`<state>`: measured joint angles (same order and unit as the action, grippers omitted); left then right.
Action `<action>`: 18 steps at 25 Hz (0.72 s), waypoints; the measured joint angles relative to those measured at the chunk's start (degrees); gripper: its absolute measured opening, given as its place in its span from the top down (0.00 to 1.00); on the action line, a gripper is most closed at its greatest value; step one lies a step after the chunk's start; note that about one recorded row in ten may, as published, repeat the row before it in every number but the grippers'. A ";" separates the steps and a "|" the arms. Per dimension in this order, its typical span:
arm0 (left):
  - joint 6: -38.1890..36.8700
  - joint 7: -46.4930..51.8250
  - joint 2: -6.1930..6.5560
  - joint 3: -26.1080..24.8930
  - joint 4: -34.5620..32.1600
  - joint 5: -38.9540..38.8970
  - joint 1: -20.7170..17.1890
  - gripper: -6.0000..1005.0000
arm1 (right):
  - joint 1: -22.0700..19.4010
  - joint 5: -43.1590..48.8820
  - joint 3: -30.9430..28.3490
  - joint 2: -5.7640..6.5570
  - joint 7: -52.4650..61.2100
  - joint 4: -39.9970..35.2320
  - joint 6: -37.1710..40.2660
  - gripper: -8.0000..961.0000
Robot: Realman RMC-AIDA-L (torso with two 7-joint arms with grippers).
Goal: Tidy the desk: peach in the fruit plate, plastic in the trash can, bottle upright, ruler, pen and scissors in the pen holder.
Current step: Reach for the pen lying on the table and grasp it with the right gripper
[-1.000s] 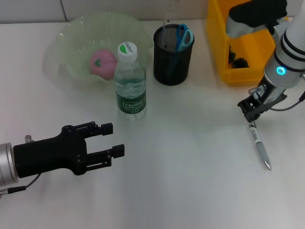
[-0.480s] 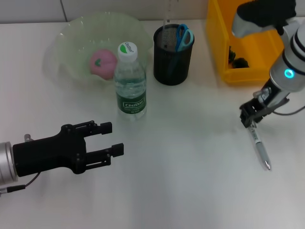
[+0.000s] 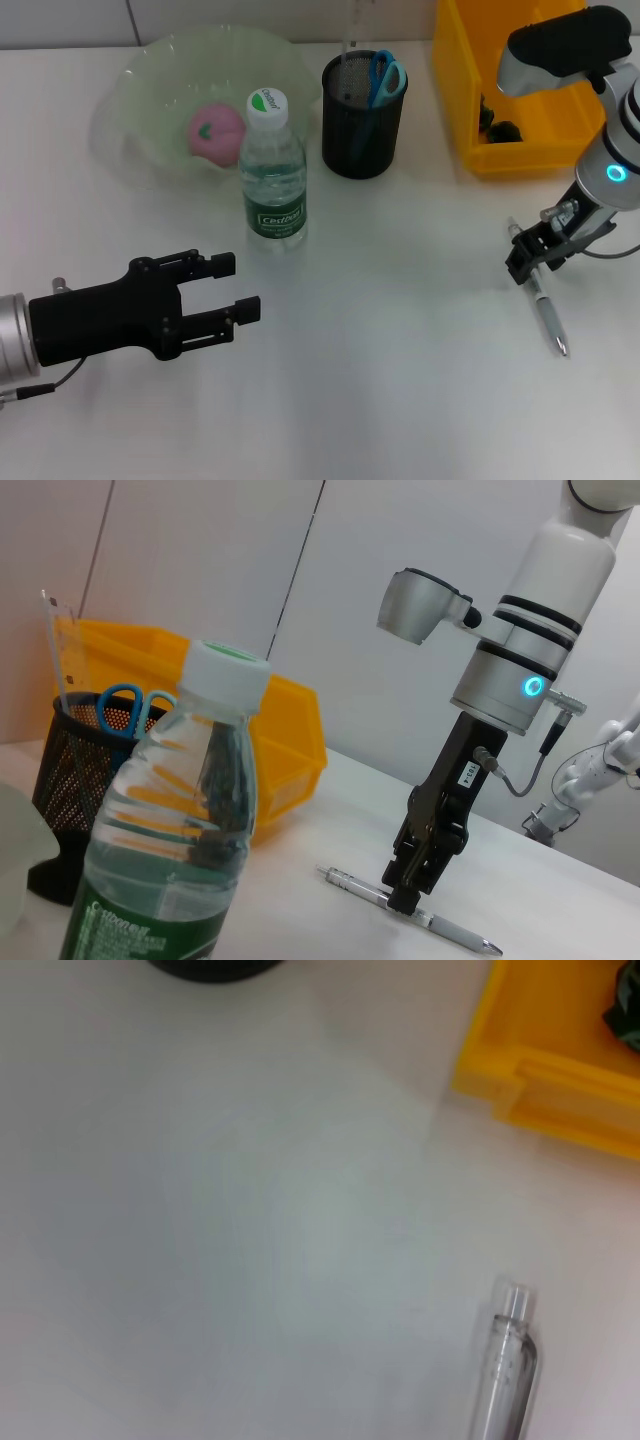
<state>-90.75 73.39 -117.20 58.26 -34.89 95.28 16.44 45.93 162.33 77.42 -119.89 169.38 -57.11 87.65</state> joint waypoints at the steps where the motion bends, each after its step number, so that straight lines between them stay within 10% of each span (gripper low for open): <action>1: 0.03 0.00 0.00 0.03 0.00 0.00 0.00 0.28 | -0.09 -0.05 0.09 0.00 0.00 0.04 -0.10 0.53; 9: 0.43 0.00 -0.05 0.27 0.00 0.00 0.00 0.28 | -0.64 -1.31 1.46 0.01 -0.01 -0.07 -0.65 0.73; 18: 0.57 0.00 -0.05 0.31 0.00 0.00 0.00 0.28 | -0.67 -1.32 1.82 0.01 -0.01 -0.01 -0.44 0.73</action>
<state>-90.17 73.39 -117.25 58.57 -34.89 95.27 16.44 45.25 161.01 79.24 -119.88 169.37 -57.12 87.21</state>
